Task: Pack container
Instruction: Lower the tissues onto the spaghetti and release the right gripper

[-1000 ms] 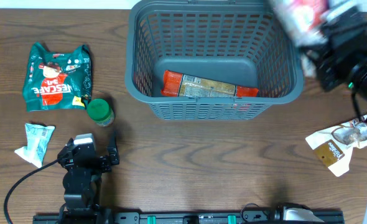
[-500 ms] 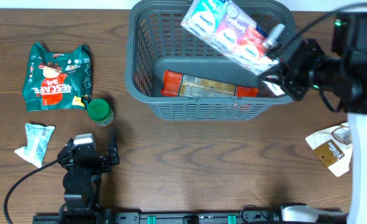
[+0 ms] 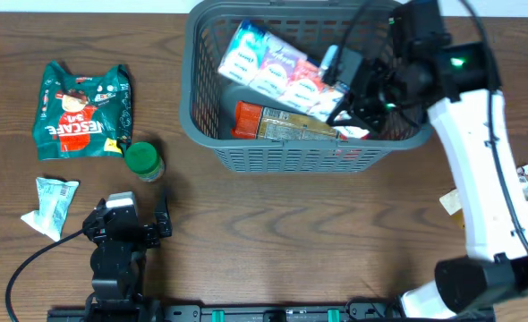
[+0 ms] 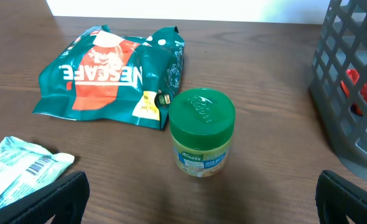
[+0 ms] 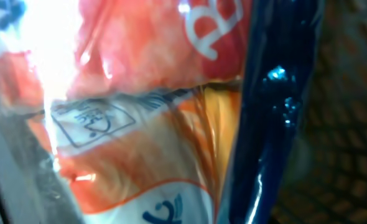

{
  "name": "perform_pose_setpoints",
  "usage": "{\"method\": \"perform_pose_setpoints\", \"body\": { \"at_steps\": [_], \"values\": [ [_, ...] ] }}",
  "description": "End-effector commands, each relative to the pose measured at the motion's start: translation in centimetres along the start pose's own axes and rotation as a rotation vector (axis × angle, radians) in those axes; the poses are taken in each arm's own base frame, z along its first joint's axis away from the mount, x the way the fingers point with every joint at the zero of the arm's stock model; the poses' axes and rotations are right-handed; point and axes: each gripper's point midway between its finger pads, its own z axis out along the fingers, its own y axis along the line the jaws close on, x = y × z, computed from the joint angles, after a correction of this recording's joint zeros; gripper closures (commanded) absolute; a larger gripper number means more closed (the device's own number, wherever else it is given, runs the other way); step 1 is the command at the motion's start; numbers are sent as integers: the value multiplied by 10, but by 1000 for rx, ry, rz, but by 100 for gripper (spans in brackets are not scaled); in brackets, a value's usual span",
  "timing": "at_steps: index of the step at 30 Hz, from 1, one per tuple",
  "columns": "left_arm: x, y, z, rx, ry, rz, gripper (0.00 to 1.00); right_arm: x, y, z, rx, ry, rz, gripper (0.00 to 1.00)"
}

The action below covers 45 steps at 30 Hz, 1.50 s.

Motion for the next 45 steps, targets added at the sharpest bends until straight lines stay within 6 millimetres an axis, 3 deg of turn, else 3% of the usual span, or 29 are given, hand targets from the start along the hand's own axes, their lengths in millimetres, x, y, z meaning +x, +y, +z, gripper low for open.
{"method": "perform_pose_setpoints", "body": {
  "at_steps": [1, 8, 20, 21, 23, 24, 29, 31, 35, 38, 40, 42, 45],
  "values": [
    [9, 0, 3, -2, 19, 7, 1, -4, 3, 14, -35, 13, -31, 99],
    [9, 0, 3, -2, 20, 7, 1, 12, -9, 26, -11, 94, -12, 99],
    [9, 0, 3, -2, 19, 7, 1, 28, -14, 46, -11, 130, 27, 99],
    [9, 0, 3, -2, 19, 7, 2, 29, -17, 46, 7, 136, 51, 82],
    [9, 0, 3, -2, 19, 7, 2, 31, -19, 46, 21, 145, 65, 35],
    [9, 0, 3, -2, 19, 7, 2, 31, -20, 46, 23, 145, 64, 27],
    [9, 0, 3, -3, 19, 7, 2, 28, -26, 46, 50, 135, 92, 18],
    [9, 0, 3, -2, 19, 7, 1, 28, -26, 46, 54, 133, 94, 1],
    [9, 0, 3, -2, 19, 7, 2, 26, -45, 42, 155, 132, 181, 1],
    [9, 0, 3, -2, 19, 7, 2, 21, -76, 21, 344, 123, 321, 1],
    [9, 0, 3, -2, 19, 8, 1, 23, -104, -11, 561, 113, 491, 1],
    [9, 0, 3, -2, 19, 7, 1, 33, -132, -62, 848, 69, 741, 1],
    [9, 0, 3, -2, 19, 7, 2, 57, -141, -122, 1108, -34, 1082, 1]
  ]
}}
